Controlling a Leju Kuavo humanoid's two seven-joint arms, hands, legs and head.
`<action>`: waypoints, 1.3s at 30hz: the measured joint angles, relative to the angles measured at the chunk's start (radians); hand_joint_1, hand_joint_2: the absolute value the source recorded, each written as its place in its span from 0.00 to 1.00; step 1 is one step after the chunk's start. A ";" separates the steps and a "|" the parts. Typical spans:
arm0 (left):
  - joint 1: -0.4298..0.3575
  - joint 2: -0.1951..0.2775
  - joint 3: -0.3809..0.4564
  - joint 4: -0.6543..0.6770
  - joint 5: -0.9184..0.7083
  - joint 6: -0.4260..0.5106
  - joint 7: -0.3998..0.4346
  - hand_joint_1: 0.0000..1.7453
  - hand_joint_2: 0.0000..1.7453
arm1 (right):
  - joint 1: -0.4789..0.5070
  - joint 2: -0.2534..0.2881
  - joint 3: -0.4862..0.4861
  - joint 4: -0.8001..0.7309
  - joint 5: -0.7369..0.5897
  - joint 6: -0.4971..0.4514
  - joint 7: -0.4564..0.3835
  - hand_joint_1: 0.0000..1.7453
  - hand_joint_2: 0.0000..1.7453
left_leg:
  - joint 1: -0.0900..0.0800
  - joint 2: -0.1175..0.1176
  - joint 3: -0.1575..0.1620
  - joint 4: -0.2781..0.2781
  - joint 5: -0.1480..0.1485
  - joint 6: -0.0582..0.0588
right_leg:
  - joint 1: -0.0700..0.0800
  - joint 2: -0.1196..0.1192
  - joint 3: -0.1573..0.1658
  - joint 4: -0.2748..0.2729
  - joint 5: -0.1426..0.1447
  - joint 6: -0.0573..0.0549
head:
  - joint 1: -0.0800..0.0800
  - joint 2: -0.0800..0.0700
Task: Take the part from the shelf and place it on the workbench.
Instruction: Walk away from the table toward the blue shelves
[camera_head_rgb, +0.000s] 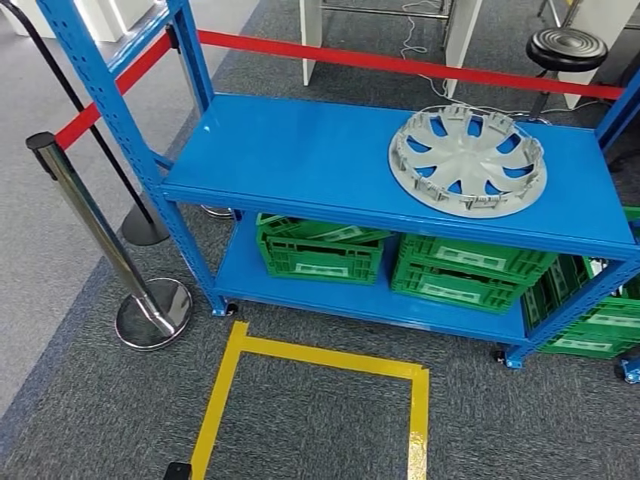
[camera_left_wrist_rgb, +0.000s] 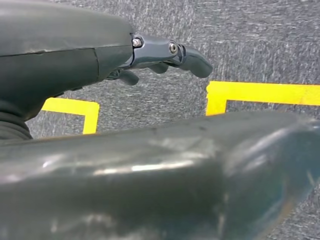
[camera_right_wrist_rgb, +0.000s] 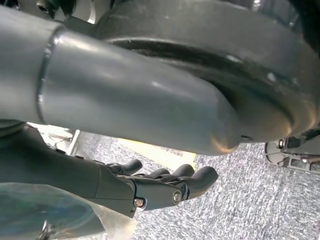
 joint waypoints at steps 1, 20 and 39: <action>-0.001 0.000 0.000 0.000 0.000 0.002 0.000 0.00 0.00 | 0.001 0.000 0.000 0.000 0.002 0.003 0.000 0.00 0.00 | 0.002 -0.005 0.001 0.003 -0.003 -0.005 | 0.000 0.001 0.001 -0.001 0.001 -0.006 | 0.000 0.000; 0.006 -0.001 0.007 0.000 -0.001 -0.002 0.005 0.00 0.00 | -0.003 0.001 0.000 0.000 0.014 0.008 0.000 0.00 0.00 | 0.008 -0.076 -0.023 0.004 0.015 0.023 | 0.000 0.032 -0.069 0.148 -0.089 0.014 | 0.005 0.000; 0.008 0.000 0.007 0.000 -0.001 -0.011 0.004 0.00 0.00 | 0.002 0.001 0.000 0.000 0.015 0.009 -0.001 0.00 0.00 | 0.006 -0.073 -0.146 0.311 -0.124 -0.017 | 0.008 0.021 0.006 0.010 -0.011 -0.038 | -0.002 0.000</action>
